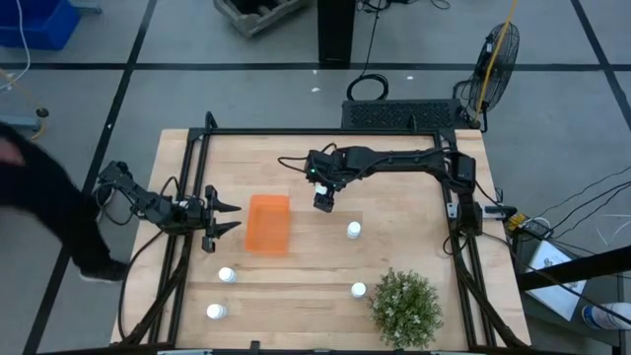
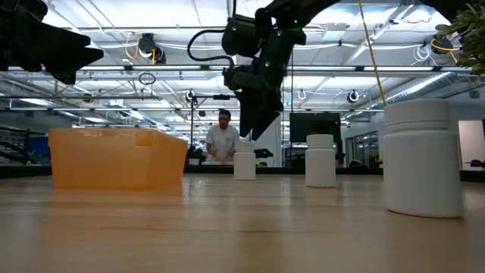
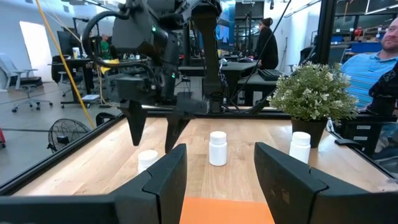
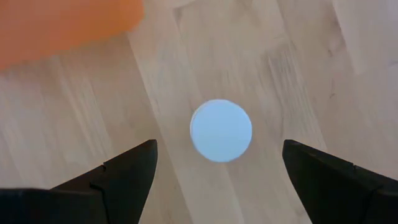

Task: Pick and place pill bottles into a basket
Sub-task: Put the white medicine bottle into the orange bin

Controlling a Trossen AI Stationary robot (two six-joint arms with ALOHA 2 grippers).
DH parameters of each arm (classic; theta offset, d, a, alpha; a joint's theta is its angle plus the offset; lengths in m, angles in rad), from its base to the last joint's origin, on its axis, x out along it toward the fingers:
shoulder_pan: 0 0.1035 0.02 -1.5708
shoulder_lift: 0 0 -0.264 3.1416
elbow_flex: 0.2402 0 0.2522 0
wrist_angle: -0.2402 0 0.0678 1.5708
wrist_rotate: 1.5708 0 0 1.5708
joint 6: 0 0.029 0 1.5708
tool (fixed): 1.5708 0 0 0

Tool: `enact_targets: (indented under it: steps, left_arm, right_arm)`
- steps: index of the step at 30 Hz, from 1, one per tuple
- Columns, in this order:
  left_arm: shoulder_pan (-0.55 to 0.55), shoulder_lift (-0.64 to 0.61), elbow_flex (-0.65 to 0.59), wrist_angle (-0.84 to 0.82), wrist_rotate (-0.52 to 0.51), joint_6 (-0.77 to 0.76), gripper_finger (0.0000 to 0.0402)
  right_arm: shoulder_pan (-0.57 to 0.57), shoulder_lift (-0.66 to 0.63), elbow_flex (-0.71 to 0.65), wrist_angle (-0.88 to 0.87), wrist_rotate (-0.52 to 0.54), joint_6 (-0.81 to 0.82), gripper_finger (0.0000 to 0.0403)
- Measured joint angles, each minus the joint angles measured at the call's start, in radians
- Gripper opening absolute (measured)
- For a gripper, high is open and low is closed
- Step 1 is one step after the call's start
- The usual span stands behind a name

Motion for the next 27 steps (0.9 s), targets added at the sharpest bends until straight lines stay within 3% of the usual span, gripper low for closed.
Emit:
enact_targets:
  steps: [27]
  left_arm:
    - [0.000,0.000,0.000,-0.001,0.000,0.003,0.0191]
  right_arm:
    - [-0.045,0.031,-0.064,0.160,-0.054,0.003,0.0338]
